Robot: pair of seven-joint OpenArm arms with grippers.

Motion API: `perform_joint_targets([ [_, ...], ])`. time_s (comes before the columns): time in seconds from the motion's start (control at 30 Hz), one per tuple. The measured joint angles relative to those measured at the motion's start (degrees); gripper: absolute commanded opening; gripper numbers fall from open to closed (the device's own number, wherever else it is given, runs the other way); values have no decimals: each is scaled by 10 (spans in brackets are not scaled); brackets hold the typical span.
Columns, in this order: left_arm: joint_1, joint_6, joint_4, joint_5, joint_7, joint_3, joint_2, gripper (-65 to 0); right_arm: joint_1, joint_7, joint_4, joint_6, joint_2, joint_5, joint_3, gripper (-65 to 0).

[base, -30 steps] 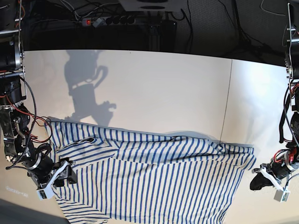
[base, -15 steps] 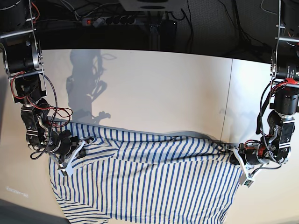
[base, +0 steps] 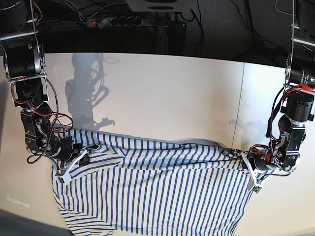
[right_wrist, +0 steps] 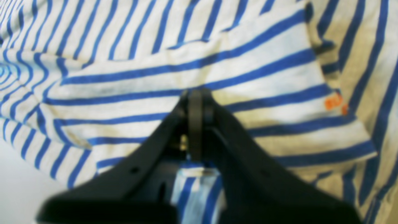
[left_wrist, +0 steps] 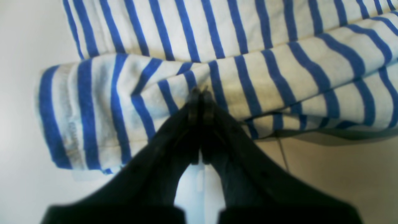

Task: Fold the T-shirt properly
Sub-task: 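Lay the carried edge down onto the shirt with both grippers, then release the shirt and move the left gripper to the hem corner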

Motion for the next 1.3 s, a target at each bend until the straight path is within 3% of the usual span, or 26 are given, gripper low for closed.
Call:
perform_joint_targets([
  [0.13, 13, -34, 25, 2, 37, 0, -5, -650, -42, -14, 47, -1, 11, 24, 5, -650],
  [0.3, 72, -36, 106, -51, 49, -1, -29, -650, -129, -36, 151, -1, 30, 31, 37, -650],
  [0.63, 231, -38, 332, -45, 86, -24, -110, -650, -296, -61, 321, 3, 77, 87, 110, -650],
  [1.03, 483, -39, 523, -56, 96, -192, -107, -650, -414, -84, 427, 3, 130, 108, 112, -650],
  [1.3, 563, -41, 598, -52, 118, -256, -85, -650, -440, -84, 447, 3, 151, 110, 113, -650],
])
